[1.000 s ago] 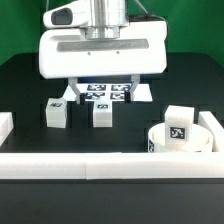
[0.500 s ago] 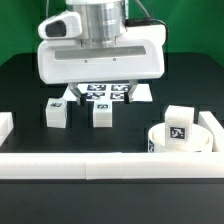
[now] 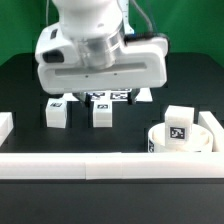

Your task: Assemble stool

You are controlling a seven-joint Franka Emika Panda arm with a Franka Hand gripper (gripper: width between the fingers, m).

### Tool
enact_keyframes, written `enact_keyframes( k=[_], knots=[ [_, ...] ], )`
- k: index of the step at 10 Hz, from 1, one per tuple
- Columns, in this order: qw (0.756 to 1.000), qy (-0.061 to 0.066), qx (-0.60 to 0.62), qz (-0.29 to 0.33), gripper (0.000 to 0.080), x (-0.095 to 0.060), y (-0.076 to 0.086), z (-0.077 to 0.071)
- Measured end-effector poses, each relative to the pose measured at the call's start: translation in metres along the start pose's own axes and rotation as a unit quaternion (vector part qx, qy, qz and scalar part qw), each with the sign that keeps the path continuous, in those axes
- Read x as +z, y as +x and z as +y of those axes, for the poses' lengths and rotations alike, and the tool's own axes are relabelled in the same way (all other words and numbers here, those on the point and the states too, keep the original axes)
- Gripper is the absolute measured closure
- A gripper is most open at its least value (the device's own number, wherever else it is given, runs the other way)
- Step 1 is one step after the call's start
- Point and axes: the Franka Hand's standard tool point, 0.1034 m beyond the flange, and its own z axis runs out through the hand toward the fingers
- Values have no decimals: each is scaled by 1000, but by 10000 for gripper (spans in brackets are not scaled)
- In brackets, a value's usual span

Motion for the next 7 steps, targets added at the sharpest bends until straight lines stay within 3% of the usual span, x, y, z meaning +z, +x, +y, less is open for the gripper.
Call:
enact_keyframes(
  k=[3, 7],
  knots=[
    [994, 3, 11, -106, 151, 1, -7, 10],
    [994, -1, 7, -106, 151, 11, -1, 16]
  ],
)
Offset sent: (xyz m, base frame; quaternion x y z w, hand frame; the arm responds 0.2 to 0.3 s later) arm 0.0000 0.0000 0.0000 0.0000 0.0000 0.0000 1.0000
